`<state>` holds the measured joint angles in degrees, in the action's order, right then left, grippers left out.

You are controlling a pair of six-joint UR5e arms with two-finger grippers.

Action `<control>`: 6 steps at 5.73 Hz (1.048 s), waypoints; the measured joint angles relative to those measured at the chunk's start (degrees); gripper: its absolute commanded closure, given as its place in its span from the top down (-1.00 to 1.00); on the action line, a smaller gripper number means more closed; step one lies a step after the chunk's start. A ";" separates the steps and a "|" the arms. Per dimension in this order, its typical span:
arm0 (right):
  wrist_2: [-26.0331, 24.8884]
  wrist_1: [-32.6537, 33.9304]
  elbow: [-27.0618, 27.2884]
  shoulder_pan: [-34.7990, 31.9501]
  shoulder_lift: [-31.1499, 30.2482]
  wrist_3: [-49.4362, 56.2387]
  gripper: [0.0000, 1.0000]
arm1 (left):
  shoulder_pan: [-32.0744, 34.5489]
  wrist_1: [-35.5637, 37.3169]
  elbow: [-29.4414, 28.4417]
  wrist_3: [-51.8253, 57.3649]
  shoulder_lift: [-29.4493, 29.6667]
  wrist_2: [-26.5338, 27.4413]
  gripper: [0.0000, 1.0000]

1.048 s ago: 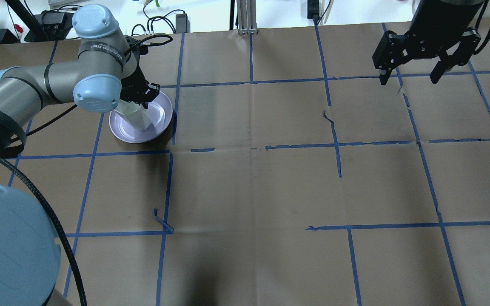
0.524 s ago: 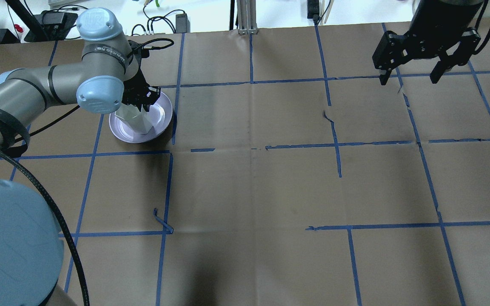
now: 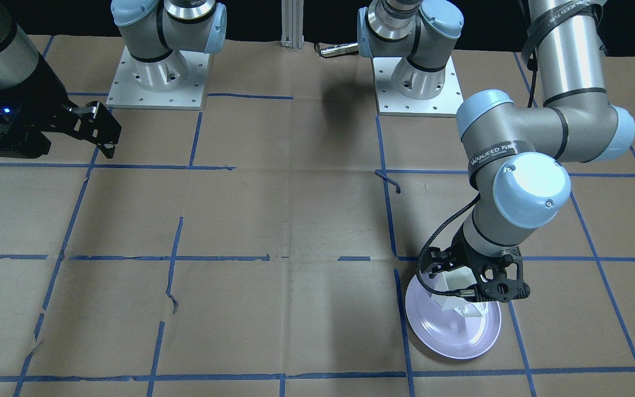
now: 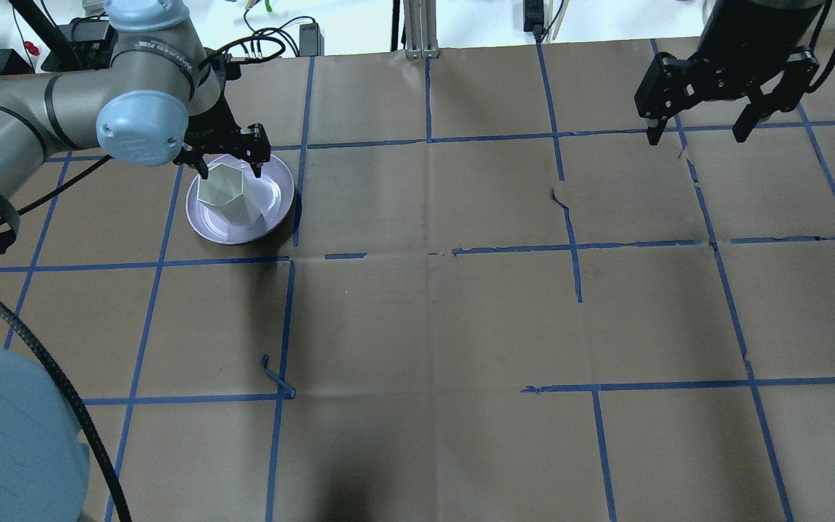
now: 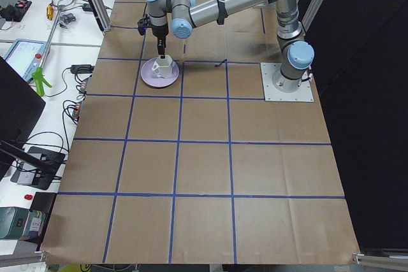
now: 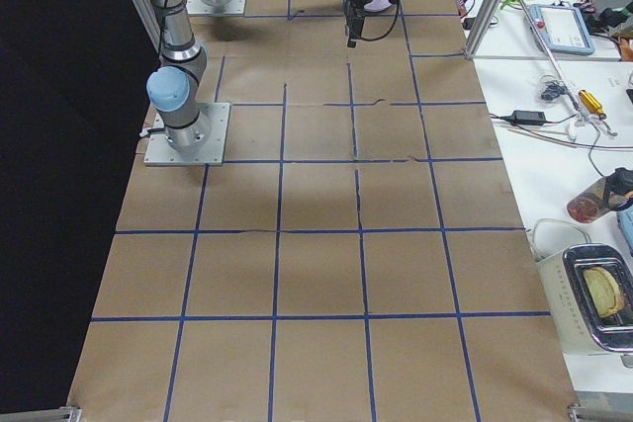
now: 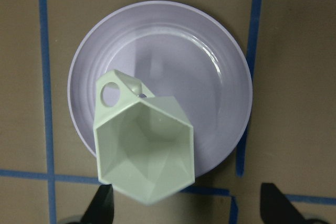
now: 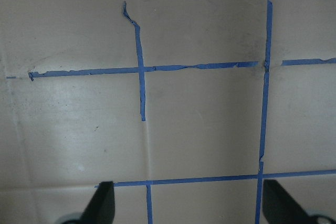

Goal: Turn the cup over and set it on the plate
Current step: 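Open the left gripper and raise it away from the cup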

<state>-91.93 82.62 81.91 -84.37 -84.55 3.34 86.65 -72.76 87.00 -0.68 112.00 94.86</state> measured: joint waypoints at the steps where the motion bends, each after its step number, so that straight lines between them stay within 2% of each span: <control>1: 0.00 0.00 0.00 0.00 0.00 0.00 1.00 | 1.05 -8.58 -2.91 -2.98 -3.22 -1.31 0.99; 3: 0.00 0.00 0.00 0.00 0.00 0.00 1.00 | 5.20 -20.58 -5.00 -7.13 -11.28 -3.84 0.99; 4: 0.00 0.00 0.00 0.00 0.00 0.00 1.00 | 5.86 -24.25 -4.71 -7.35 -15.16 -4.11 0.99; 6: 0.00 0.00 0.00 0.00 0.00 0.00 1.00 | 5.44 -26.08 -3.93 -7.08 -18.49 -4.20 0.99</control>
<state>-91.93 82.62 81.91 -84.38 -84.55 3.34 92.09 -98.85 83.08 -7.76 93.51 90.66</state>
